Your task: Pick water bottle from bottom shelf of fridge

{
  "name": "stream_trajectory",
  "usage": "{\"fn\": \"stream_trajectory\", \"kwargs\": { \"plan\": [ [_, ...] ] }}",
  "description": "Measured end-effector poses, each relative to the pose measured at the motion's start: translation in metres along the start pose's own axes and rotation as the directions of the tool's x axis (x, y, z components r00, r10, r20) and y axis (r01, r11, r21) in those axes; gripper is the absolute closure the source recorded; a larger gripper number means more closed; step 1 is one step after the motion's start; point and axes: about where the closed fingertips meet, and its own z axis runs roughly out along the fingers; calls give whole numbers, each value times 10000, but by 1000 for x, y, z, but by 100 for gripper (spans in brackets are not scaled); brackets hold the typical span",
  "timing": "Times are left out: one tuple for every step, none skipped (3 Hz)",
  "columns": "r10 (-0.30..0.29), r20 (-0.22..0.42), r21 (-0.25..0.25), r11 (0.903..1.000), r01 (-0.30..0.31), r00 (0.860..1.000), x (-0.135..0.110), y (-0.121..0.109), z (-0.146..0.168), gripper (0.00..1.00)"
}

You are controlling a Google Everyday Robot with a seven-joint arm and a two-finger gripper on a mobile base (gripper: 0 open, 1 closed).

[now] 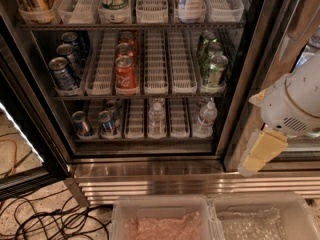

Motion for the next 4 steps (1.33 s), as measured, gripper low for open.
{"fn": "stream_trajectory", "kwargs": {
  "plan": [
    [1, 0, 0, 10000, -1, 10000, 0, 0, 0, 0],
    [348, -89, -222, 9991, -350, 9994, 2, 12, 14, 0],
    [1456, -27, -504, 9881, -1455, 9893, 2, 39, 53, 0],
    [2503, -156, -513, 9667, -2508, 9680, 7, 58, 103, 0]
  ]
}}
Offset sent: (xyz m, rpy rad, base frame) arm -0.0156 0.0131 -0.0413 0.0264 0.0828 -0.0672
